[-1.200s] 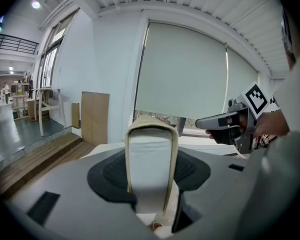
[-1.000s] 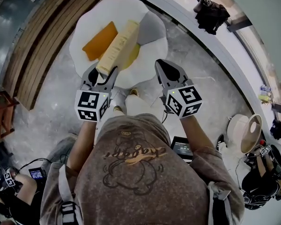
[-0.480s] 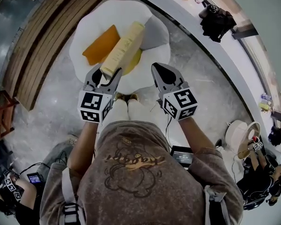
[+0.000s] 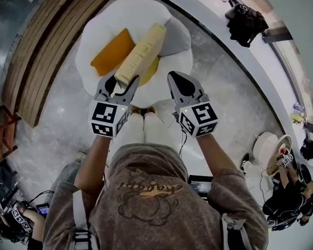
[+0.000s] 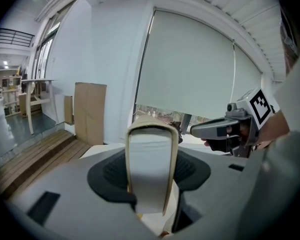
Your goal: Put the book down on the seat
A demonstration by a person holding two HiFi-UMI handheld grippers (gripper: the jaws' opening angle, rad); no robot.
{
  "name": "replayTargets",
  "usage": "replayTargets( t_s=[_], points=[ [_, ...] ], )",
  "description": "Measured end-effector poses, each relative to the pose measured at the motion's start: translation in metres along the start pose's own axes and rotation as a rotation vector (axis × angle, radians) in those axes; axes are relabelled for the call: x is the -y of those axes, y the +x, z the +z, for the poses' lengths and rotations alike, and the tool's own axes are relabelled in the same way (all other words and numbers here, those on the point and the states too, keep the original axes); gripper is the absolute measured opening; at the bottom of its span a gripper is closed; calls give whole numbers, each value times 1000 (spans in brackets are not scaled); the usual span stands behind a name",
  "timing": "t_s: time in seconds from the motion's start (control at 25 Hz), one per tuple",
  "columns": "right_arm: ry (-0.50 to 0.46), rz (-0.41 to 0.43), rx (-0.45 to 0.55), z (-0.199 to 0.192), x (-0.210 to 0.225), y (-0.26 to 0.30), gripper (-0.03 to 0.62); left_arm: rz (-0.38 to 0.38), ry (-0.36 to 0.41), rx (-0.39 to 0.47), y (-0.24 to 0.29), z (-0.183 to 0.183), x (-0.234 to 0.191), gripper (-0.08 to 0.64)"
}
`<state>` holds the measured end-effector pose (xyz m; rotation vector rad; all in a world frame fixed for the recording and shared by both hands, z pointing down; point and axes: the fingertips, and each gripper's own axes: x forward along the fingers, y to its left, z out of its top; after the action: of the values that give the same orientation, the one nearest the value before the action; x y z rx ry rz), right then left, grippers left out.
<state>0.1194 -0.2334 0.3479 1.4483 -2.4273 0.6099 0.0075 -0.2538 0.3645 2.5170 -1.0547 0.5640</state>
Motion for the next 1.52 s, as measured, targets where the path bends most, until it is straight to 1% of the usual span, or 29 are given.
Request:
replayTargets(
  t_s=[0.16,0.28,0.52,0.72,0.88,1.08,1.28,1.36,1.52],
  points=[
    [10,-27,7,-7,15,16,21,-14,2,-6,20,-6,-8,216],
    [0,-40,9,-15,26,29,21,-14,-5,-8,38,-13,-16,216],
    [28,-70,-2,-48,50,54,21,-38,-33,-39,76,-45,-28,216],
    [42,-74,-28,-86,64,76,21,-47,-34,-70,108,-77,-38,216],
    [51,-56,-47,-121,73,96,21,-41,-42,-94,137,-111,-44,216],
    [28,-45,-31,-159,74,125,21,-40,-52,-106,166,-152,-57,216],
    [55,-48,-49,-199,83,149,21,-47,-62,-134,190,-187,-64,216],
    [55,-48,-64,-214,82,161,21,-49,-64,-146,196,-202,-72,216],
    [43,-48,-71,-232,68,189,21,-55,-37,-158,201,-230,-97,216]
  ],
)
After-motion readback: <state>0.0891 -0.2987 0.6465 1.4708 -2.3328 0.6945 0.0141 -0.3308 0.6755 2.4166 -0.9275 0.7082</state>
